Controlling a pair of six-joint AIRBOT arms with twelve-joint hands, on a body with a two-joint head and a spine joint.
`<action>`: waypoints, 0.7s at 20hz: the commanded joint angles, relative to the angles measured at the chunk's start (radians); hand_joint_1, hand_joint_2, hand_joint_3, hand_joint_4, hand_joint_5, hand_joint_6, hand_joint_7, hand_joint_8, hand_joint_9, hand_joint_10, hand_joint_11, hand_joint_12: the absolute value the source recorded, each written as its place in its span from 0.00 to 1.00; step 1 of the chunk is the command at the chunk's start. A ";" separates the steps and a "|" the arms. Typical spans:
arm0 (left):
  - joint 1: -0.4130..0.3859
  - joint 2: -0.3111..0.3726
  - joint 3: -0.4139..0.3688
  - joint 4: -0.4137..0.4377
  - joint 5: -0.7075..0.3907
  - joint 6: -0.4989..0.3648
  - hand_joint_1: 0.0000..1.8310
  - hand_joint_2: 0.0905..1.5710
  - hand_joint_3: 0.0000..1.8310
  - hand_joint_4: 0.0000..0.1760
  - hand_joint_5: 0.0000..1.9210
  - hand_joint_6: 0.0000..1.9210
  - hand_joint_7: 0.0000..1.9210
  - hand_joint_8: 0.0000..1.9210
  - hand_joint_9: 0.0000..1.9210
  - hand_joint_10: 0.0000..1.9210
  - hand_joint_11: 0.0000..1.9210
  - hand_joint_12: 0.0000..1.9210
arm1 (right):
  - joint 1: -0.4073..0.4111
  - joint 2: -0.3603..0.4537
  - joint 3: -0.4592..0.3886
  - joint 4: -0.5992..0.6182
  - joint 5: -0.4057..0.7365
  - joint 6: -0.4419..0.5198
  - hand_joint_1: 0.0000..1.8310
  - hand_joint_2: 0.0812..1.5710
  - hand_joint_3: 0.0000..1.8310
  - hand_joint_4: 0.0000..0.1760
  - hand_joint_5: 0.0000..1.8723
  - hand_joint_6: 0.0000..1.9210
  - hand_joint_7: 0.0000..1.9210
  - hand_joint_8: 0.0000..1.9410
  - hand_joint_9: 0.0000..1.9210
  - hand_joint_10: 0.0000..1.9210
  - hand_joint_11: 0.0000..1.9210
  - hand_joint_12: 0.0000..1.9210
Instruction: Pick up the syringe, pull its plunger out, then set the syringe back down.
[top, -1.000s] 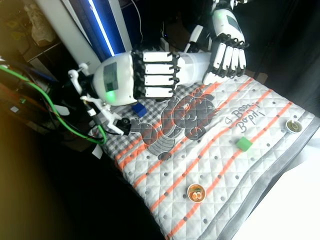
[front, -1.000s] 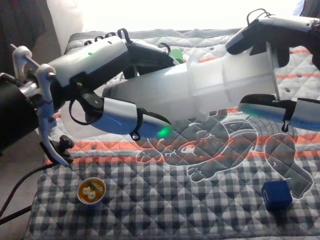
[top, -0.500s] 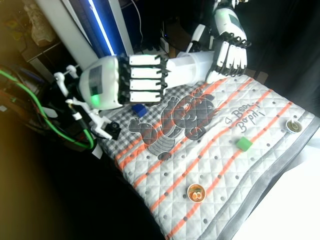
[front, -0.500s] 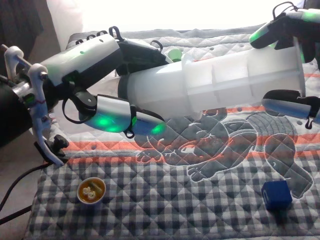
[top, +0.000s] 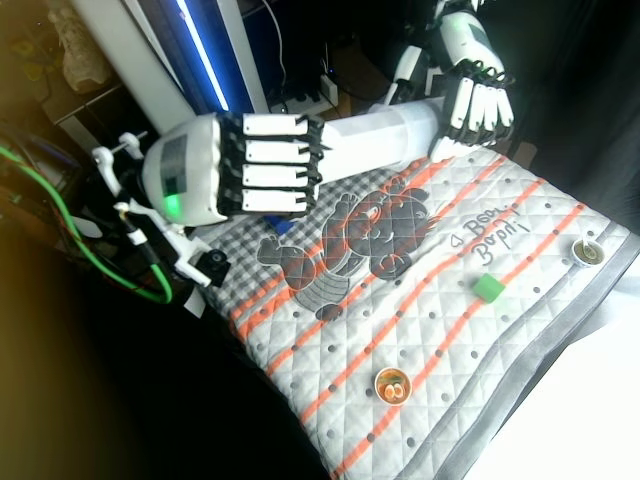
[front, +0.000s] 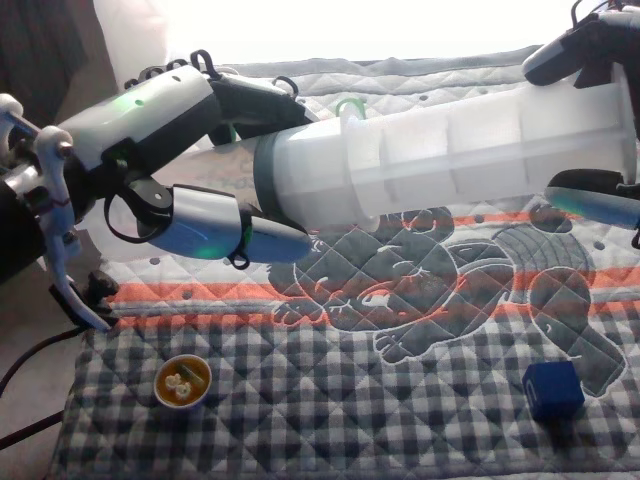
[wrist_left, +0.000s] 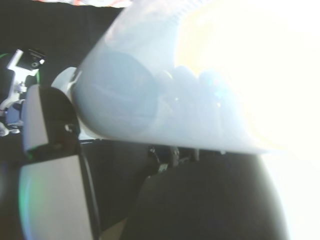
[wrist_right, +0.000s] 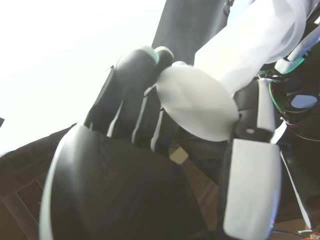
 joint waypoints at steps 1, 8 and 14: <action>-0.004 0.014 0.003 0.000 0.125 -0.008 0.64 0.79 0.00 0.00 0.43 0.71 0.31 0.74 0.16 0.65 0.00 0.95 | -0.002 0.021 0.014 0.114 0.109 -0.067 0.66 0.78 0.00 0.00 0.44 0.55 0.37 0.87 0.37 1.00 0.38 1.00; -0.004 0.014 0.002 0.000 0.125 -0.008 0.64 0.79 0.00 0.00 0.44 0.69 0.31 0.76 0.17 0.71 0.04 1.00 | -0.002 0.021 0.014 0.114 0.110 -0.068 0.54 0.54 0.00 0.10 0.22 0.19 0.21 0.12 0.18 0.24 0.04 0.72; -0.004 0.014 0.002 -0.002 0.125 -0.007 0.64 0.79 0.00 0.00 0.44 0.70 0.32 0.75 0.16 0.69 0.00 0.97 | -0.002 0.021 0.013 0.111 0.113 -0.068 0.36 0.54 0.00 0.49 0.04 0.00 0.01 0.00 0.02 0.00 0.00 0.35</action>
